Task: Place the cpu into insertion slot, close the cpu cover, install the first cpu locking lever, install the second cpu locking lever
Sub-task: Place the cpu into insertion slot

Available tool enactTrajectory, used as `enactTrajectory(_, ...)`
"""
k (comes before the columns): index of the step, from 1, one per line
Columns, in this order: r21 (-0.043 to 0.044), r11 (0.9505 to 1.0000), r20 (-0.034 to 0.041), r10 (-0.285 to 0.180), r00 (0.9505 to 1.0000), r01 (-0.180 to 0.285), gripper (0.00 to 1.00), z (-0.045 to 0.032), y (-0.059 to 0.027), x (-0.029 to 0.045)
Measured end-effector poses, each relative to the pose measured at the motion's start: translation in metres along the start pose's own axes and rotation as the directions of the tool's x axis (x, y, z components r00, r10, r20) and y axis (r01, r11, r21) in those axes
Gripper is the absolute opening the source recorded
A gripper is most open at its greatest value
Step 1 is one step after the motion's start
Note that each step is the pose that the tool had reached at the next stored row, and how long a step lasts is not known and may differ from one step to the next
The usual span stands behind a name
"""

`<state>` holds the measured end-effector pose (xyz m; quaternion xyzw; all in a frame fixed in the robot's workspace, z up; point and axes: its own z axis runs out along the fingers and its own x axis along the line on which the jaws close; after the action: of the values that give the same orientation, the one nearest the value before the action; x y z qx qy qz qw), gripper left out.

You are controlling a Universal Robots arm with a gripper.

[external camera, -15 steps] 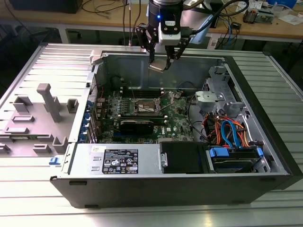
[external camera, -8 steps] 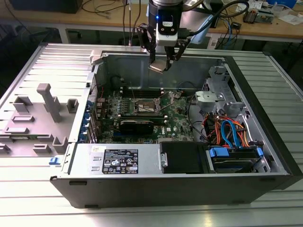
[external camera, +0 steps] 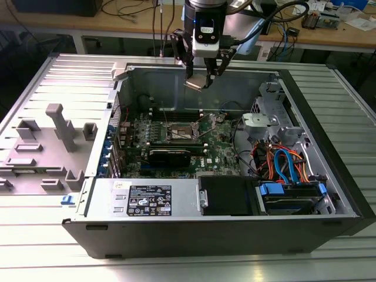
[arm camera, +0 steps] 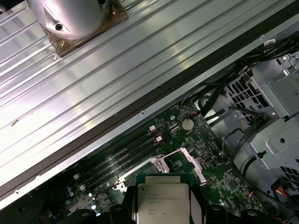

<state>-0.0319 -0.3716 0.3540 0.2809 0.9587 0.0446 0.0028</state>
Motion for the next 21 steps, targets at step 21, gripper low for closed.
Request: enactTrajectory(21,-0.0035,0.9905,0.0118,0.137,0.9905,-0.137,0.54,0.002,-0.0003,-0.0001)
